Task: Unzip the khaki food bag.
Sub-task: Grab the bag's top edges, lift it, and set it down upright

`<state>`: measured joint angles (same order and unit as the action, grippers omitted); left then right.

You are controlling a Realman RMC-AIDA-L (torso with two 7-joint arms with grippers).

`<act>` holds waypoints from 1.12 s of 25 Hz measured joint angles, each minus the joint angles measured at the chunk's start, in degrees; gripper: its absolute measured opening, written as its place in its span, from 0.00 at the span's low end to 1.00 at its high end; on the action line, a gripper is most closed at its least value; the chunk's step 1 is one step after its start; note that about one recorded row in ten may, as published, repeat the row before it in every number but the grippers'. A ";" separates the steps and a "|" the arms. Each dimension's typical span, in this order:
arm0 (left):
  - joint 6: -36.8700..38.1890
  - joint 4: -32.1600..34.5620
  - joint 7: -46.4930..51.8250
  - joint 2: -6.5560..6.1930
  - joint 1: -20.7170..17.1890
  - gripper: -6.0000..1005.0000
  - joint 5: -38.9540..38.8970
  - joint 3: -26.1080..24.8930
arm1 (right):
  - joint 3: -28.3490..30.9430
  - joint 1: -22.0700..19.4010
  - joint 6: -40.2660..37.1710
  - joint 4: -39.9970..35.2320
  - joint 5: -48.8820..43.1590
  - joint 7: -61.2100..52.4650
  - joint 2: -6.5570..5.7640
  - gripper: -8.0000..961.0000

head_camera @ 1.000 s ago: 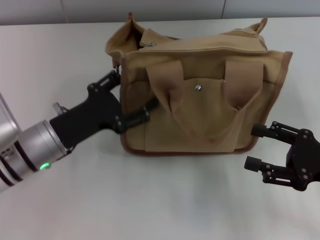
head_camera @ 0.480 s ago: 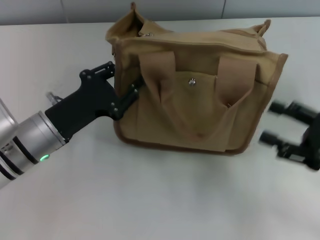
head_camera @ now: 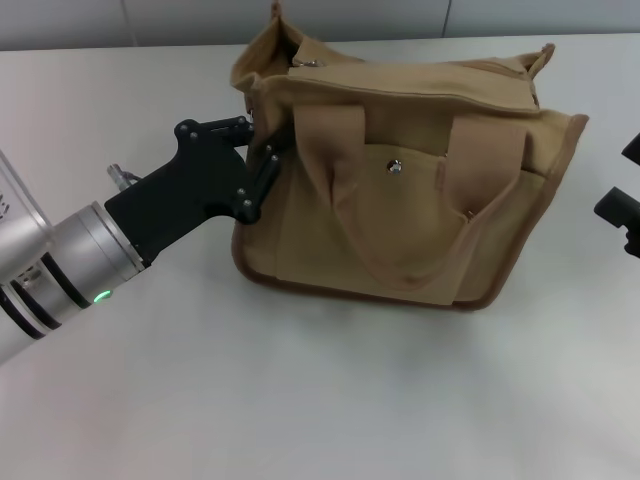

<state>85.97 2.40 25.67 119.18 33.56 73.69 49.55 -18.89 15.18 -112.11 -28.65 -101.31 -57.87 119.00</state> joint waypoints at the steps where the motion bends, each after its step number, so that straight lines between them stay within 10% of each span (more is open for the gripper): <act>1: 0.79 0.32 -0.01 0.00 -0.40 0.09 -0.04 0.00 | 0.11 0.01 0.00 0.00 0.07 0.05 0.00 0.82; 19: 9.84 20.69 11.08 -0.45 -3.19 0.07 0.65 6.59 | 4.36 6.18 4.02 -0.72 15.24 -12.46 -0.46 0.82; 28: 11.15 34.15 16.53 -0.37 -3.73 0.07 0.27 12.82 | -10.46 10.17 8.93 -13.98 11.74 -26.62 -0.01 0.82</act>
<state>97.11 36.54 42.20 118.81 29.83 73.95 62.38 -29.36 25.35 -103.18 -42.64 -89.57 -84.49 119.00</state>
